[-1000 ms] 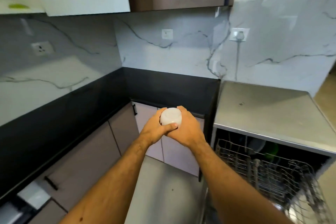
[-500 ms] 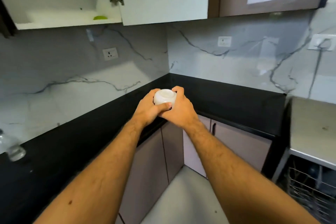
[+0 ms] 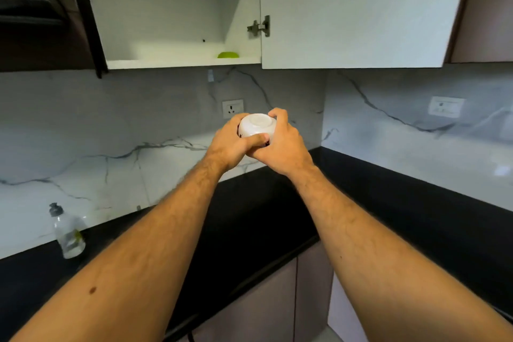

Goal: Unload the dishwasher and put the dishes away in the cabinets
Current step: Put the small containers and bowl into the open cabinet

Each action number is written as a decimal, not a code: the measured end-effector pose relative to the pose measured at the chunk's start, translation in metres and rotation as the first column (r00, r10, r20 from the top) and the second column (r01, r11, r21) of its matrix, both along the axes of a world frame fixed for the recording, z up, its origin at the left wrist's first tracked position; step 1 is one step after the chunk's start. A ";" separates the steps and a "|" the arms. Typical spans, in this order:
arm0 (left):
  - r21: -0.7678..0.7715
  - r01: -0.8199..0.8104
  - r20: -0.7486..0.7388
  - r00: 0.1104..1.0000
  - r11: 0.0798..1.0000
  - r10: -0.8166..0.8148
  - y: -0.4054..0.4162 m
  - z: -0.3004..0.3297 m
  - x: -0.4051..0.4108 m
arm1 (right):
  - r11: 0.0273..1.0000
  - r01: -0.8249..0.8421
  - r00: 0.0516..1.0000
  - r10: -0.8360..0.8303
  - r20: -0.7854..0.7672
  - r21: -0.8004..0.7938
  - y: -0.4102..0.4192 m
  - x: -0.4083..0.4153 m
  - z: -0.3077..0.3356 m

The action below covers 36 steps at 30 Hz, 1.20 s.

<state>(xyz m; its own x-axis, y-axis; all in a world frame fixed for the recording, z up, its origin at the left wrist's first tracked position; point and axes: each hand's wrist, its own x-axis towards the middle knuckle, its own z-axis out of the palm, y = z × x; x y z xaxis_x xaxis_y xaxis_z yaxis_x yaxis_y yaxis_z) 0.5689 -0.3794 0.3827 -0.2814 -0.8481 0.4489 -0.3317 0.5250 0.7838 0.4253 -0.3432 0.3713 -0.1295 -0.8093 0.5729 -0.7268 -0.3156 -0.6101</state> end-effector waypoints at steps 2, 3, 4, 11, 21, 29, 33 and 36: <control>-0.032 -0.049 -0.014 0.999 0.998 0.049 -0.025 0.010 -0.003 | 0.999 -0.032 0.999 0.031 -0.023 -0.023 -0.030 -0.003 0.015; -0.046 -0.068 -0.020 0.998 0.997 0.067 -0.034 0.015 -0.004 | 0.999 -0.044 0.998 0.043 -0.037 -0.032 -0.044 -0.005 0.022; -0.066 -0.090 -0.030 0.996 0.994 0.088 -0.047 0.022 -0.007 | 0.997 -0.061 0.997 0.059 -0.047 -0.045 -0.059 -0.007 0.032; -0.158 -0.238 -0.091 0.970 0.958 0.226 -0.110 0.065 -0.016 | 0.976 -0.157 0.987 0.151 -0.051 -0.150 -0.145 -0.009 0.076; -0.327 -0.347 -0.048 0.935 0.879 0.351 -0.208 0.133 0.012 | 0.936 -0.231 0.973 0.221 -0.068 -0.267 -0.256 0.018 0.139; -0.358 -0.395 -0.039 0.911 0.846 0.410 -0.275 0.170 0.022 | 0.926 -0.210 0.978 0.194 -0.082 -0.313 -0.331 0.034 0.176; -0.270 -0.471 0.038 0.867 0.840 0.498 -0.307 0.194 0.029 | 0.944 -0.238 0.969 0.215 -0.124 -0.230 -0.366 0.042 0.196; -0.150 -0.524 0.152 0.826 0.838 0.544 -0.330 0.214 0.033 | 0.948 -0.285 0.950 0.260 -0.176 -0.140 -0.394 0.046 0.216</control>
<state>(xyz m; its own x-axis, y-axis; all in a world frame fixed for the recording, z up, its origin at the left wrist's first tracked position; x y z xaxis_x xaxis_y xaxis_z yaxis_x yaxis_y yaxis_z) 0.6018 -0.7097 0.5970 0.1183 -0.8439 0.5233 -0.7130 0.2946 0.6362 0.4710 -0.7374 0.5873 0.1828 -0.6962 0.6942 -0.6799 -0.5995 -0.4222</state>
